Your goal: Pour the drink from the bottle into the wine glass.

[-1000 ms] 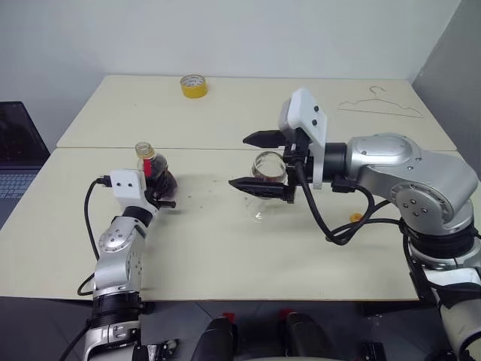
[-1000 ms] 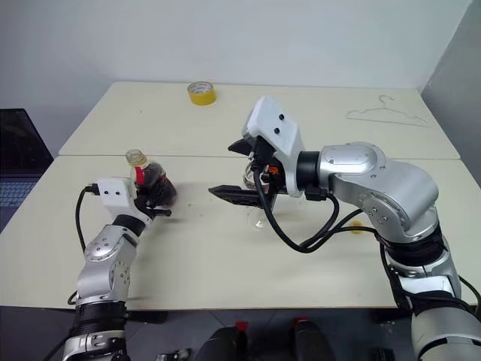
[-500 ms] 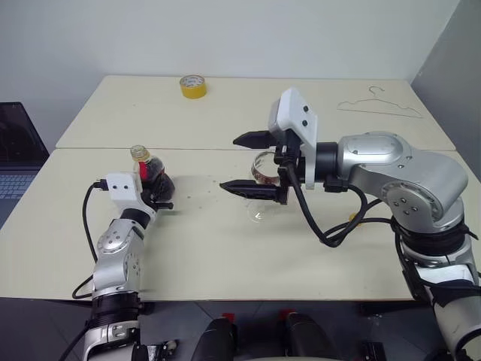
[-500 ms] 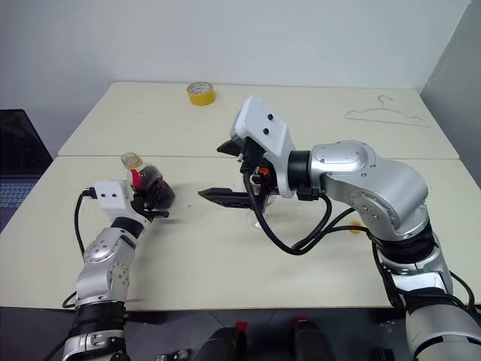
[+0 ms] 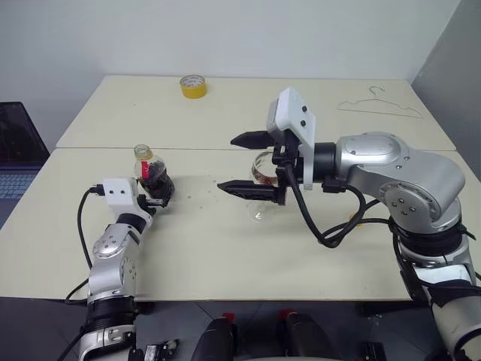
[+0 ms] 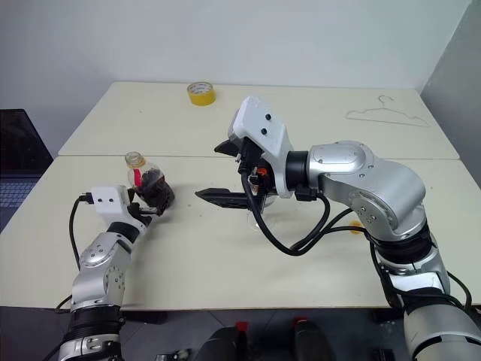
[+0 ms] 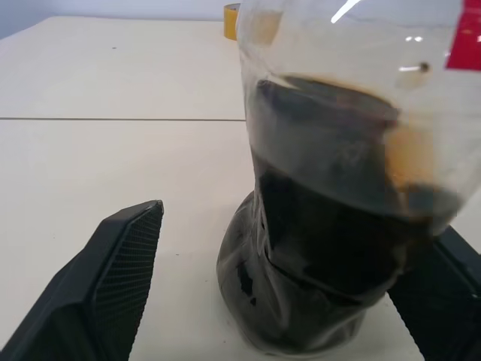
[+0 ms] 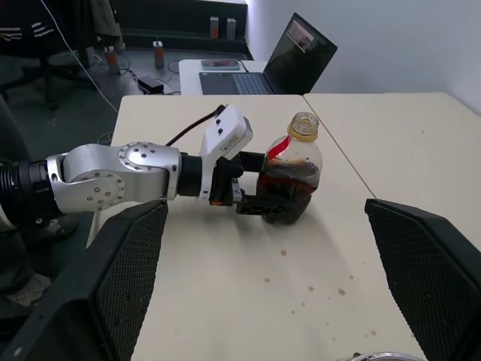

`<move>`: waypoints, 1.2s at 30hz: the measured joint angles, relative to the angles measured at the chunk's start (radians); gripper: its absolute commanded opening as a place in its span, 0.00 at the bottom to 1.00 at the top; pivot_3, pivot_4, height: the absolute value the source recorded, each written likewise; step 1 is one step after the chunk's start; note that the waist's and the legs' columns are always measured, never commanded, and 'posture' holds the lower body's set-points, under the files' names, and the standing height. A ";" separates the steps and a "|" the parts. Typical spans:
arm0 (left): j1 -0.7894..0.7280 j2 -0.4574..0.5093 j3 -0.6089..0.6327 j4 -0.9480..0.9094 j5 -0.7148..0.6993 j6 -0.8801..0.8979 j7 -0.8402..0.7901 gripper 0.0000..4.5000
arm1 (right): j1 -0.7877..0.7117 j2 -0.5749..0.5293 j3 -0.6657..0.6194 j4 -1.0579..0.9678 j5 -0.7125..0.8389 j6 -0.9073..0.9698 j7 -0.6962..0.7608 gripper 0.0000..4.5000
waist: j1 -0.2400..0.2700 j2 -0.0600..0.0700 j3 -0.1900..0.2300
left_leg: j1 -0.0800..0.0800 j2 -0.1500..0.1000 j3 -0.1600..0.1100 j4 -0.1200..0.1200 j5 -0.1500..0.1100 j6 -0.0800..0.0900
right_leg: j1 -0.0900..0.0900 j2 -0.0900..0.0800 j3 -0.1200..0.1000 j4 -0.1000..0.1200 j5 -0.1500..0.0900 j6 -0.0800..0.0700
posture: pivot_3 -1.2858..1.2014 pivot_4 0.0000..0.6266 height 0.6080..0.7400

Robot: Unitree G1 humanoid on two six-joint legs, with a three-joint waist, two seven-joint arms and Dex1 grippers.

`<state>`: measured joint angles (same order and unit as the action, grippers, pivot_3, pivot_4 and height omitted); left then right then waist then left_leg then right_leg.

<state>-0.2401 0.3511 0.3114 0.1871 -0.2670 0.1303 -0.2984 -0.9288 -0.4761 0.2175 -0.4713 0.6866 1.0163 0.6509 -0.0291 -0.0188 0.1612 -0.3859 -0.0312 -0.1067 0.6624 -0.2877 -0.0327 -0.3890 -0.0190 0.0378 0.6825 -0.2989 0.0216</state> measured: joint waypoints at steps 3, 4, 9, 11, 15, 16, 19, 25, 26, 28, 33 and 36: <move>0.024 0.001 -0.003 -0.025 0.007 -0.007 -0.005 1.00 | 0.009 -0.003 -0.001 -0.005 0.000 -0.006 0.002 1.00 | 0.000 0.000 0.000 | 0.000 0.000 0.000 0.000 0.000 0.000 | 0.000 0.000 0.000 0.000 0.000 0.000 | 0.52 0.24 1.00; 0.034 0.003 -0.006 -0.036 0.011 -0.010 -0.007 1.00 | 0.015 -0.006 -0.002 -0.009 0.000 -0.009 0.003 1.00 | 0.000 0.000 0.000 | 0.000 0.000 0.000 0.000 0.000 0.000 | 0.000 0.000 0.000 -0.001 0.000 0.000 | 0.52 0.24 1.00; 0.077 0.008 -0.013 -0.089 0.020 -0.014 -0.010 1.00 | 0.072 -0.048 -0.023 -0.041 0.001 -0.035 0.020 1.00 | 0.001 0.000 0.000 | 0.000 0.000 0.000 0.000 0.000 0.000 | 0.000 0.000 0.000 -0.001 0.000 0.000 | 0.52 0.24 1.00; 0.105 0.014 -0.018 -0.114 0.027 -0.016 -0.014 1.00 | 0.117 -0.076 -0.052 -0.062 0.002 -0.052 0.028 1.00 | 0.001 0.000 0.000 | 0.000 0.000 0.000 0.000 0.000 0.000 | 0.000 0.000 0.000 -0.001 0.000 0.000 | 0.52 0.24 1.00; 0.170 0.031 -0.032 -0.173 0.045 -0.031 -0.034 1.00 | 0.202 -0.113 -0.112 -0.102 0.002 -0.107 0.045 1.00 | 0.002 0.000 0.000 | 0.000 0.000 0.000 -0.001 0.000 0.000 | 0.000 0.000 0.000 -0.001 0.000 0.000 | 0.52 0.24 1.00; 0.187 0.036 -0.035 -0.191 0.049 -0.034 -0.042 1.00 | 0.221 -0.117 -0.125 -0.112 0.002 -0.123 0.046 1.00 | 0.002 0.000 0.000 | 0.000 0.000 0.000 -0.001 0.000 0.000 | 0.000 0.000 0.000 -0.001 0.000 0.000 | 0.52 0.24 1.00; 0.253 0.048 -0.041 -0.251 0.055 -0.044 -0.063 1.00 | 0.299 -0.136 -0.176 -0.141 0.002 -0.175 0.048 1.00 | 0.002 0.000 0.000 | 0.000 0.001 0.001 -0.001 0.000 0.000 | 0.001 0.000 0.000 -0.001 0.000 0.000 | 0.52 0.24 1.00; 0.344 0.047 -0.050 -0.370 0.054 -0.036 -0.069 1.00 | 0.436 -0.139 -0.252 -0.179 0.004 -0.251 0.046 1.00 | 0.004 0.000 0.000 | 0.000 0.001 0.001 -0.001 0.000 0.001 | 0.001 0.000 0.001 -0.002 0.000 0.000 | 0.52 0.24 1.00; 0.358 0.043 -0.055 -0.395 0.054 -0.030 -0.068 1.00 | 0.464 -0.142 -0.260 -0.189 0.004 -0.265 0.047 1.00 | 0.004 0.000 0.000 | 0.000 0.001 0.001 -0.001 0.000 0.001 | 0.002 0.000 0.000 -0.002 0.000 0.000 | 0.52 0.24 1.00; 0.397 0.034 -0.070 -0.444 0.053 -0.023 -0.066 1.00 | 0.535 -0.145 -0.279 -0.207 0.004 -0.286 0.047 1.00 | 0.005 0.000 0.000 | 0.001 0.001 0.001 -0.001 0.000 0.001 | 0.002 0.000 0.001 -0.002 0.000 0.000 | 0.52 0.24 1.00; 0.427 0.024 -0.092 -0.482 0.053 0.002 -0.065 1.00 | 0.650 -0.152 -0.284 -0.213 0.001 -0.329 0.050 1.00 | 0.005 0.000 0.000 | 0.002 0.001 0.001 -0.001 0.000 0.001 | 0.003 0.001 0.000 -0.001 0.000 0.000 | 0.52 0.24 1.00; 0.420 0.024 -0.102 -0.506 0.052 0.014 -0.065 1.00 | 0.700 -0.150 -0.284 -0.214 -0.006 -0.355 0.045 1.00 | 0.005 0.000 0.000 | 0.002 0.001 0.001 -0.001 0.000 0.001 | 0.004 0.001 0.000 -0.002 0.000 0.000 | 0.52 0.24 1.00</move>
<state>0.1801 0.3749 0.2092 -0.3184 -0.2146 0.1445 -0.3629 -0.2292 -0.6262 -0.0664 -0.6855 0.6805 0.6609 0.6954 -0.0236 -0.0186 0.1615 -0.3838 -0.0302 -0.1058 0.6609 -0.2882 -0.0320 -0.3850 -0.0185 0.0382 0.6803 -0.2992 0.0221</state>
